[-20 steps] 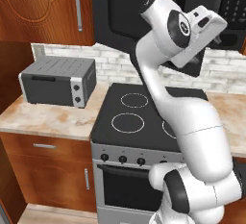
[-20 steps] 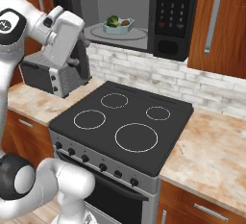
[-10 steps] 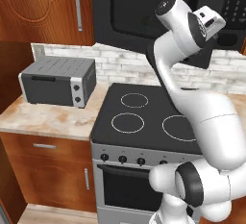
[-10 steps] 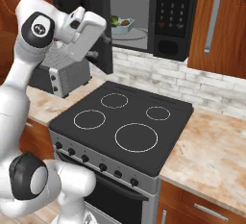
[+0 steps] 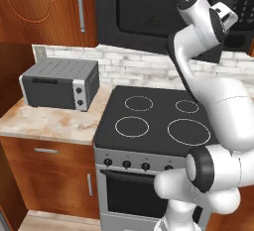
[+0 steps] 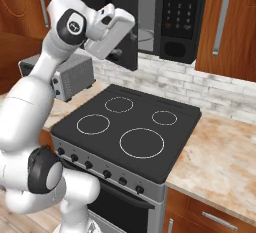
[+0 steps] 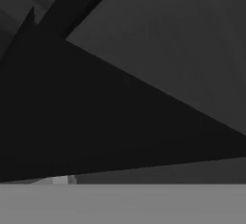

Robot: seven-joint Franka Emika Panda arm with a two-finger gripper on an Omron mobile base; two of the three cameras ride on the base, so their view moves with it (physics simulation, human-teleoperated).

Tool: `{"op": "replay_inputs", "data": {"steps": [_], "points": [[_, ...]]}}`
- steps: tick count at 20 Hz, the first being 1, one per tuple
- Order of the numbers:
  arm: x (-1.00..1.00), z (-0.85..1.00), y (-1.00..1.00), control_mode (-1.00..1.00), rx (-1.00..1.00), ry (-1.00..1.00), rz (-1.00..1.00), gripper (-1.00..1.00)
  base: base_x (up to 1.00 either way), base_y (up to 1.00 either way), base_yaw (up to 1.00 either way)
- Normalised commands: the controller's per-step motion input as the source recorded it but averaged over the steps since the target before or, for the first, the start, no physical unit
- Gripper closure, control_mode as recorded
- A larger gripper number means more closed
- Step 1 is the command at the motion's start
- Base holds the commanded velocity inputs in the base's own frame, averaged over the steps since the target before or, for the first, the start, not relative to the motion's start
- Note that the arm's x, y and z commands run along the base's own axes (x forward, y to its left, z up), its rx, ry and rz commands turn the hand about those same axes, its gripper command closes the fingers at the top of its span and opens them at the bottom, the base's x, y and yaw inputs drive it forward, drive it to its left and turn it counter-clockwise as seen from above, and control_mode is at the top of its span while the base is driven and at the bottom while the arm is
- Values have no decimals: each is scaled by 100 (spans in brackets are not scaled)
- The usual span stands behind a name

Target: Place the tupperware containing the chicken drumstick and broccoli meal in the microwave. Close the microwave door and press the start button to reheat the meal.

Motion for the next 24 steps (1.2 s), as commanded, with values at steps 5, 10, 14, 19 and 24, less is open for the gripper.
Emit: {"op": "replay_inputs", "data": {"steps": [5,10,14,19,24], "points": [[100,0,0,-100,0,0,9,-100,0,0,0],[97,0,0,-100,0,0,10,-100,0,0,0],[93,0,0,-100,0,0,10,-100,0,0,0],[91,0,0,-100,-3,0,9,-100,0,0,0],[84,4,0,-100,-7,0,5,-100,0,0,0]]}}
